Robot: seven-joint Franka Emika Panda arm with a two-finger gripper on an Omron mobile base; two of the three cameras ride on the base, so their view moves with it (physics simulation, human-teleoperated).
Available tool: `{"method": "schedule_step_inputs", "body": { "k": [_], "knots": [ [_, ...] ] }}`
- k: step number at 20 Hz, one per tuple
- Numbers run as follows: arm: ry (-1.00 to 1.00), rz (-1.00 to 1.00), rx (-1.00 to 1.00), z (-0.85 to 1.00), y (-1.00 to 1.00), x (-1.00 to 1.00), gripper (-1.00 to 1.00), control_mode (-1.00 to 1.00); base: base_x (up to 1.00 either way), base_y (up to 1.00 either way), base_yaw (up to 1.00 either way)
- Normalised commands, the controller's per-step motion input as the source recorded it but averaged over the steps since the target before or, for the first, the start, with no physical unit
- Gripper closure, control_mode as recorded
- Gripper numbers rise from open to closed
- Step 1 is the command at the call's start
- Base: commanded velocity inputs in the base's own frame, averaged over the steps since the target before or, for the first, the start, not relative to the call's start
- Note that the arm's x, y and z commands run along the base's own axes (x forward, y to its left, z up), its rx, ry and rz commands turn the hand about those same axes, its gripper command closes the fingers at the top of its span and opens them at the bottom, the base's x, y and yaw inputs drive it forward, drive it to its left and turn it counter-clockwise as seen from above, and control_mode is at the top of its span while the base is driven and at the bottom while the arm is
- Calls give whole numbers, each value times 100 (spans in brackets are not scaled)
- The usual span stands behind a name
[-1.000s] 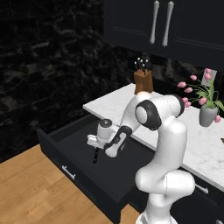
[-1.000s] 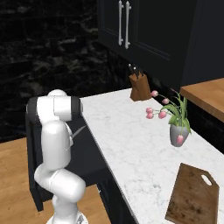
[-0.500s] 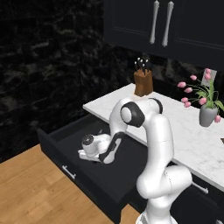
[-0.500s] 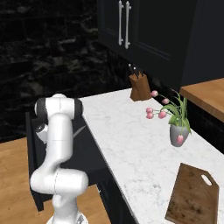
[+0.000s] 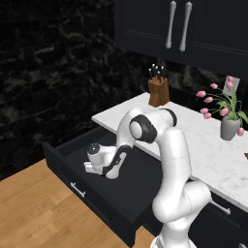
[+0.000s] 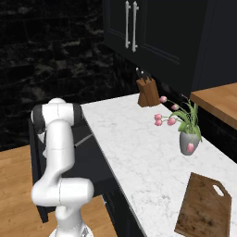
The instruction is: Pick up the knife from the drawer and place it on the cutting board. Then place the meat from the plate to the cutting board.
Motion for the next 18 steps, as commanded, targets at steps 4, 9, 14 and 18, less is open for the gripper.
{"method": "schedule_step_inputs", "body": {
  "k": [4, 9, 14, 18],
  "knots": [
    [0, 0, 2, 83, -10, -7, 100, -100, 0, 0, 0],
    [0, 0, 1, 100, -10, -53, 100, -100, 0, 0, 0],
    [-1, 0, 0, 100, 0, -72, 100, -100, 0, 0, 0],
    [-1, 0, 0, 100, 3, -71, 100, -100, 0, 0, 0]
  ]
}}
